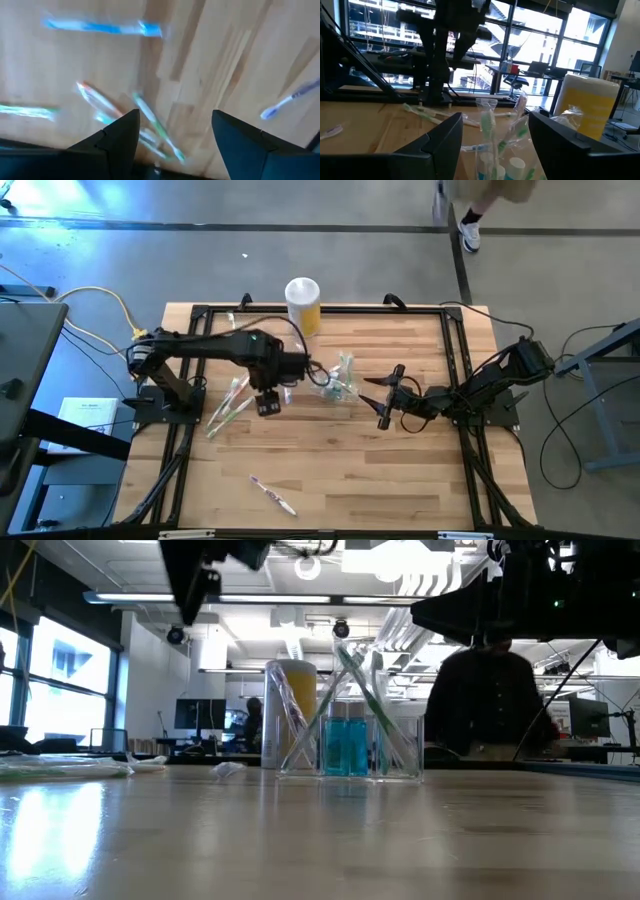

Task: Pick & Place toothbrushing station
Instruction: Put the purple toothbrush into the left section of the transparent organizer

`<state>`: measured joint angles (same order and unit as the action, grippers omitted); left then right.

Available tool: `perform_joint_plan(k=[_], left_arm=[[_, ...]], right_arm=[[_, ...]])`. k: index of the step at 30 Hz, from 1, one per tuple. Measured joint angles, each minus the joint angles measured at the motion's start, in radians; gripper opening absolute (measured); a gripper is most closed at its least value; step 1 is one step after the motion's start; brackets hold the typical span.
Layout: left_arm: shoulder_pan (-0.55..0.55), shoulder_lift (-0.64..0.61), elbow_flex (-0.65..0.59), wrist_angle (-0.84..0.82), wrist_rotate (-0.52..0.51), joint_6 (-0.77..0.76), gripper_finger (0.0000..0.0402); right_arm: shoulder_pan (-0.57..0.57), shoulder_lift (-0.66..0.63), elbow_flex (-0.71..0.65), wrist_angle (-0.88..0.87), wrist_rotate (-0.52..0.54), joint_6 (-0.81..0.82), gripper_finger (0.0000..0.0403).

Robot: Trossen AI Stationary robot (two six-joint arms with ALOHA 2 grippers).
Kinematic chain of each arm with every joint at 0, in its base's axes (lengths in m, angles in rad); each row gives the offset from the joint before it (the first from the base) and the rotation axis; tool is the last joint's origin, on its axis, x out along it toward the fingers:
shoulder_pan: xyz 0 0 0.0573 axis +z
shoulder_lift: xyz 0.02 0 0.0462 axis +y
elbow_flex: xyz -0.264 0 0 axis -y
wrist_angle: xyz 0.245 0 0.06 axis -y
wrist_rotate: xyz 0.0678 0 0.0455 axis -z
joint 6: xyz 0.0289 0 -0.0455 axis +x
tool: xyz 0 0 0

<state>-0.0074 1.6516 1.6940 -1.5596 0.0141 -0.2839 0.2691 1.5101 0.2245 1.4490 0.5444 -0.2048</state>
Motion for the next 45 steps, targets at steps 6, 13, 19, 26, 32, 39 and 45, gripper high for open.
perform_joint_plan(k=[6,13,19,26,32,39,45], left_arm=[[-0.007,-0.015,-0.181,0.0,0.026,-0.062,0.0242],[-0.149,-0.045,-0.381,0.128,0.142,-0.036,0.0242],[-0.371,-0.046,-0.4,0.27,0.13,-0.194,0.0242],[-0.589,-0.046,-0.4,0.405,-0.02,-0.189,0.0242],[-0.672,-0.045,-0.4,0.641,-0.109,-0.192,0.0242],[-0.717,-0.045,-0.4,0.78,-0.107,-0.214,0.0242],[-0.709,-0.014,-0.461,0.781,-0.163,-0.192,0.0241]], right_arm=[[0.0,0.0,0.0,0.0,-0.001,0.001,0.022],[-0.001,0.0,0.0,0.001,-0.001,-0.001,0.022],[-0.001,0.0,0.0,0.005,-0.001,0.023,0.022],[0.0,0.001,0.0,-0.005,-0.041,0.091,0.022],[0.0,0.001,0.0,-0.015,-0.112,0.168,0.022],[0.0,0.001,0.0,-0.05,-0.192,0.243,0.022],[0.0,0.001,0.0,-0.048,-0.241,0.262,0.022]])
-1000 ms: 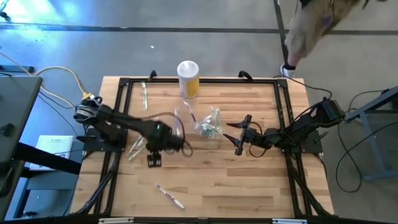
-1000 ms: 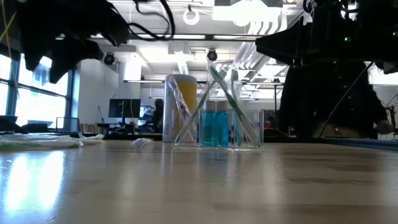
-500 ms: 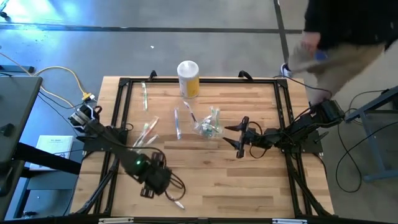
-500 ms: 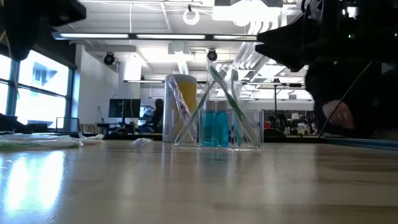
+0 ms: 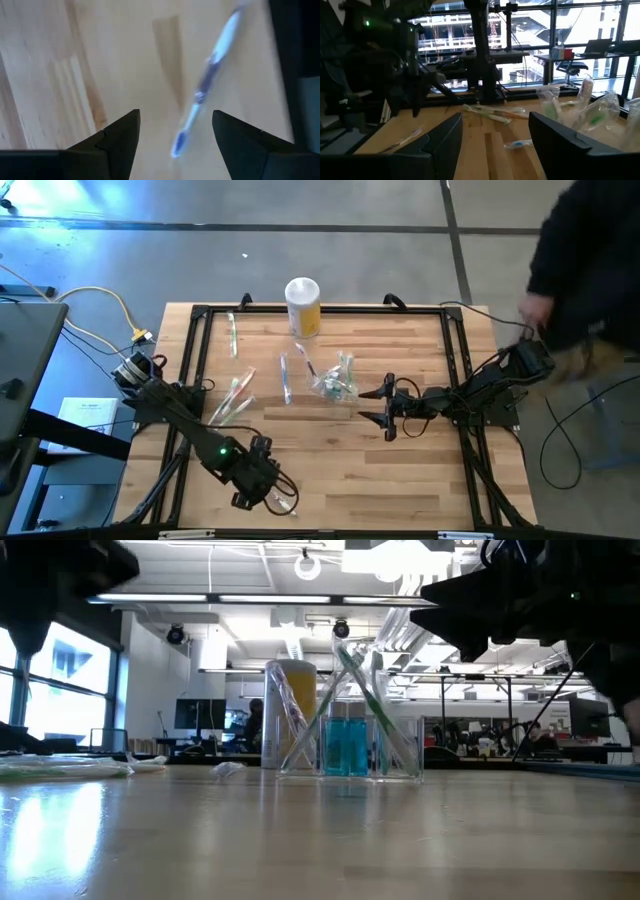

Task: Pick & Place toothbrushing station
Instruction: Put the purple toothbrush into the left section of the transparent organizer

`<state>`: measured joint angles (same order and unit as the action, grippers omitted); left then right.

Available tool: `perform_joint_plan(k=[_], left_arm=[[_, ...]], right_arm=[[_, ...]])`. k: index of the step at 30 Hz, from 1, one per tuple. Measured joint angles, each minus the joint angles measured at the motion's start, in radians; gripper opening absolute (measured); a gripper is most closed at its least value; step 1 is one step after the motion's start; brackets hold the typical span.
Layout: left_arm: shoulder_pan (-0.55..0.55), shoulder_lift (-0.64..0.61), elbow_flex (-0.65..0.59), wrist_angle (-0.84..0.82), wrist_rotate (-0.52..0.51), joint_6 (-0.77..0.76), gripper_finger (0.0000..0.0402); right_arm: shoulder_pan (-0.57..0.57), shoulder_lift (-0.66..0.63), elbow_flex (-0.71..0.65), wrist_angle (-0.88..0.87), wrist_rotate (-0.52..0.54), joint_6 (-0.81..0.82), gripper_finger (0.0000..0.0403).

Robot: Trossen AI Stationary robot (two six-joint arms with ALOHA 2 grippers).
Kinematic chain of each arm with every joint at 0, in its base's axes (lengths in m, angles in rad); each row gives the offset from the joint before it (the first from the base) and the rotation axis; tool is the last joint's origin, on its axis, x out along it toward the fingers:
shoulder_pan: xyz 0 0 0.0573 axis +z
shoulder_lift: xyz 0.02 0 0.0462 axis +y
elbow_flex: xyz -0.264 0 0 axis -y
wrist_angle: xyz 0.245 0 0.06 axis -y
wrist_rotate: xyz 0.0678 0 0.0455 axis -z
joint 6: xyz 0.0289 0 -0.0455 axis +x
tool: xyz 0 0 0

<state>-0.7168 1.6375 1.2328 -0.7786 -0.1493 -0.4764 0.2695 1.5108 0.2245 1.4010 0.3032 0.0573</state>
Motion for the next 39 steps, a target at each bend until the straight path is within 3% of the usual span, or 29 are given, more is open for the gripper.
perform_joint_plan(k=[10,18,35,39], left_arm=[[0.01,0.119,-0.046,0.063,0.004,0.0,0.0242],[-0.006,0.177,-0.045,0.184,0.088,-0.036,0.0241],[-0.004,0.307,-0.037,0.081,0.087,-0.024,0.0241],[-0.004,0.314,-0.037,0.065,0.087,0.046,0.0219]], right_arm=[[0.004,0.0,0.0,-0.008,-0.056,0.049,0.022],[0.06,0.0,0.0,-0.013,-0.06,0.056,0.022],[0.124,0.0,0.0,-0.043,-0.04,0.16,0.022],[0.13,0.0,0.0,-0.063,-0.041,0.175,0.022]])
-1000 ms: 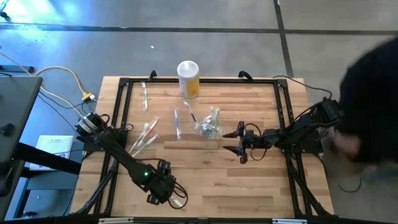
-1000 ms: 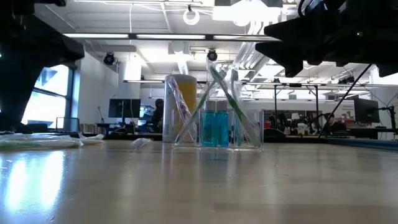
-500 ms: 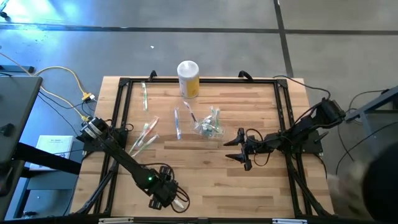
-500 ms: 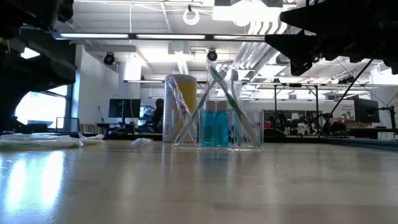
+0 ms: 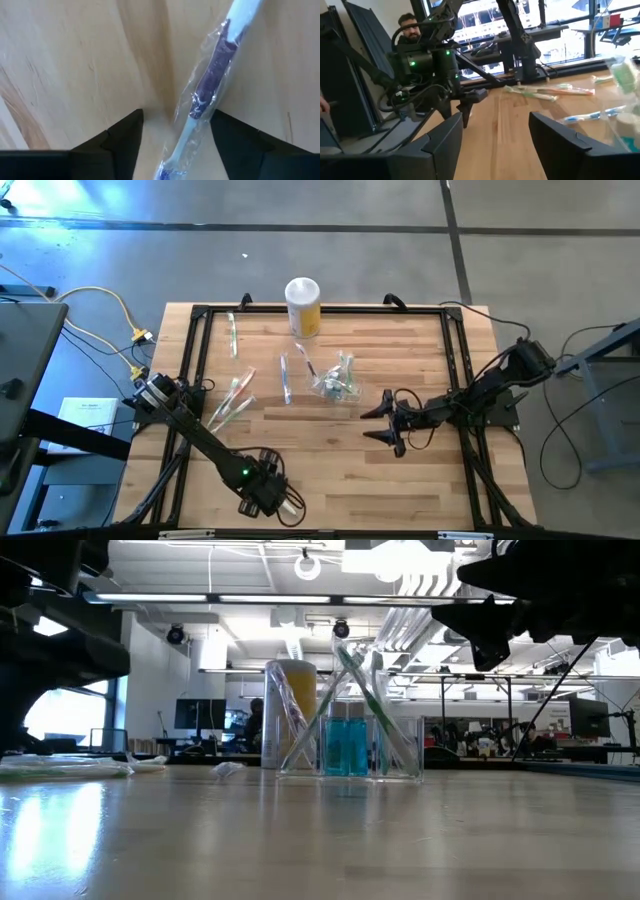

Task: Pick & Place toothbrushing station
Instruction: Put the purple toothbrush into the left section of the transparent organizer

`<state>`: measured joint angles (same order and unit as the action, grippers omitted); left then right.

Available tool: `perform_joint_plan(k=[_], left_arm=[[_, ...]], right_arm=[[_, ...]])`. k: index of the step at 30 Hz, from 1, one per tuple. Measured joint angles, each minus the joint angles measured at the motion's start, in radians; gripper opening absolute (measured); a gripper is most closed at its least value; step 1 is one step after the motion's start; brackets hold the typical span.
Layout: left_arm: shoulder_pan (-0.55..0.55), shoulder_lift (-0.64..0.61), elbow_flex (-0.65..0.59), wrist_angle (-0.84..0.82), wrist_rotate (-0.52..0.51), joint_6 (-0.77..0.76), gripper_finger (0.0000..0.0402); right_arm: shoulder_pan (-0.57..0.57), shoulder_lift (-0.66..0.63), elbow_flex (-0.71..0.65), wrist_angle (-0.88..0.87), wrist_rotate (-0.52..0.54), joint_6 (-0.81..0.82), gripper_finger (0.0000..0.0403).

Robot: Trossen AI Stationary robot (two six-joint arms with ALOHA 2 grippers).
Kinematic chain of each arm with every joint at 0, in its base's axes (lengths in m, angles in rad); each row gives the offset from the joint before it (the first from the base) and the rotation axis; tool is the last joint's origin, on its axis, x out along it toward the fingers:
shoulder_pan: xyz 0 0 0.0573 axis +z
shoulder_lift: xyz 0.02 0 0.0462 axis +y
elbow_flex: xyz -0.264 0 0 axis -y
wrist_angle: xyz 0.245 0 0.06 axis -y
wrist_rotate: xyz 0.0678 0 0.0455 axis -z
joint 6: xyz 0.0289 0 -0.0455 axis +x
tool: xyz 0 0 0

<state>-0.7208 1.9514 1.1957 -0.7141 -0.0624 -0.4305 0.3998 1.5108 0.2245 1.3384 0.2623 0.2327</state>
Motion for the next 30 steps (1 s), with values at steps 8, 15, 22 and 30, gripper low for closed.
perform_joint_plan(k=[8,15,22,30], left_arm=[[-0.001,0.002,0.007,-0.032,-0.008,0.155,0.0064],[-0.001,0.006,0.046,-0.214,-0.085,0.249,0.0008],[0.001,0.014,0.234,-0.597,-0.477,0.3,0.0],[0.008,0.009,0.396,-0.78,-1.019,0.472,0.0001]], right_arm=[[0.001,0.0,0.0,0.001,-0.003,0.068,0.022],[0.0,0.0,0.0,0.006,-0.034,0.077,0.022],[-0.011,0.0,0.0,0.09,-0.14,0.047,0.022],[-0.066,0.0,0.102,0.093,-0.316,0.202,0.022]])
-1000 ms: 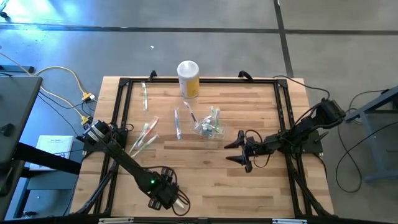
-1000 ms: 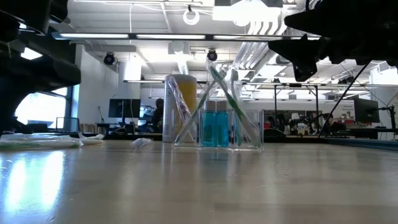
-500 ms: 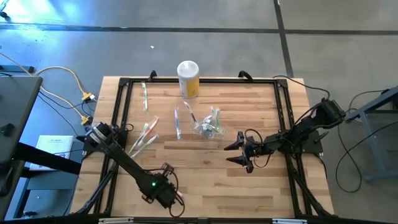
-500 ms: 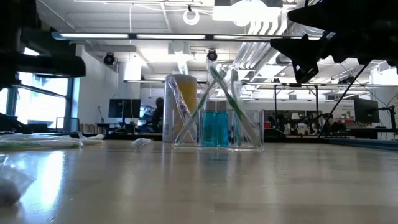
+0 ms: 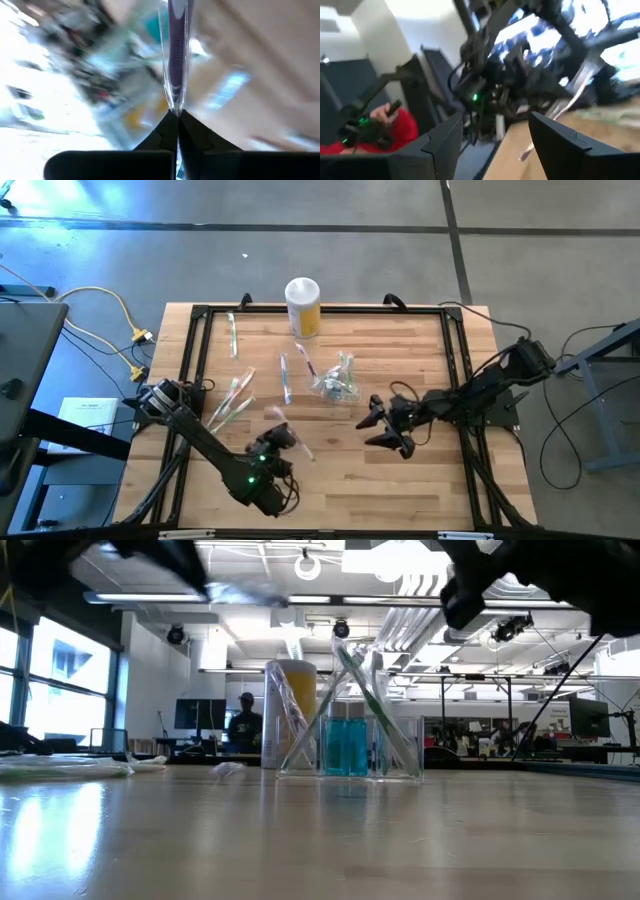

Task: Pick & Place toothbrushing station
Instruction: Put the purple toothbrush into the left section of the transparent organizer

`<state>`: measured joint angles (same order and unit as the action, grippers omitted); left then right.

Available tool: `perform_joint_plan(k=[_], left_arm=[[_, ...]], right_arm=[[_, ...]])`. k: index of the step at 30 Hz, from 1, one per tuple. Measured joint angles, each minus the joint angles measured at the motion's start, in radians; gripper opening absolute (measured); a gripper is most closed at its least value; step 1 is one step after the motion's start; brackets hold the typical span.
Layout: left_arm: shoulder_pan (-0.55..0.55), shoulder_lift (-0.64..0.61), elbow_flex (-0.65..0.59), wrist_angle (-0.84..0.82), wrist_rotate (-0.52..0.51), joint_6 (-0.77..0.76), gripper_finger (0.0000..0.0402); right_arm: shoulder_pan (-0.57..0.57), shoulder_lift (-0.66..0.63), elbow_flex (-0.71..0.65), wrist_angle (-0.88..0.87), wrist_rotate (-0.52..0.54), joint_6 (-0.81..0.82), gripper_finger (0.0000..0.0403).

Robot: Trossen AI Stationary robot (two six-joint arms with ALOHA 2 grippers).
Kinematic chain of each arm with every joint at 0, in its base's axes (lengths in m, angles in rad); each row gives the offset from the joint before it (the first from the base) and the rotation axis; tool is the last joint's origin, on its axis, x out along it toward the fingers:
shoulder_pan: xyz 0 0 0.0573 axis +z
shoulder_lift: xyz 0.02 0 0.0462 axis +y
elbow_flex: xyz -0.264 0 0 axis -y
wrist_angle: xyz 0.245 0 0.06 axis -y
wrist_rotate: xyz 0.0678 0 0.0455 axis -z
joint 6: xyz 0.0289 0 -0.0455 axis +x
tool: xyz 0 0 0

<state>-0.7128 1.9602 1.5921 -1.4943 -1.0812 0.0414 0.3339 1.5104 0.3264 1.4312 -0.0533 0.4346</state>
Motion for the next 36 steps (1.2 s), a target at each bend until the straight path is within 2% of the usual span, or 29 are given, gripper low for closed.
perform_joint_plan(k=[3,6,9,11,14,24,36], left_arm=[[0.011,0.007,0.0,0.11,-0.158,0.213,0.0001],[0.035,0.018,0.001,0.247,-0.271,0.387,0.0001],[0.056,0.018,0.002,0.367,-0.345,0.527,0.0001],[0.069,0.018,0.003,0.422,-0.358,0.594,0.0001],[0.08,0.017,0.003,0.473,-0.389,0.666,0.0],[0.113,0.017,0.003,0.645,-0.364,0.872,0.0],[0.175,0.016,0.003,0.812,-0.286,0.988,0.0]], right_arm=[[-0.009,0.0,0.081,-0.165,-0.053,0.03,0.022],[-0.009,0.0,0.159,-0.332,-0.033,0.025,0.022],[-0.009,0.0,0.214,-0.478,0.035,0.014,0.022],[-0.009,0.0,0.237,-0.554,0.085,0.011,0.022],[-0.007,0.0,0.245,-0.585,0.14,-0.002,0.022],[-0.007,0.0,0.247,-0.6,0.158,0.005,0.022],[-0.015,0.0,0.247,-0.615,0.184,-0.011,0.022]])
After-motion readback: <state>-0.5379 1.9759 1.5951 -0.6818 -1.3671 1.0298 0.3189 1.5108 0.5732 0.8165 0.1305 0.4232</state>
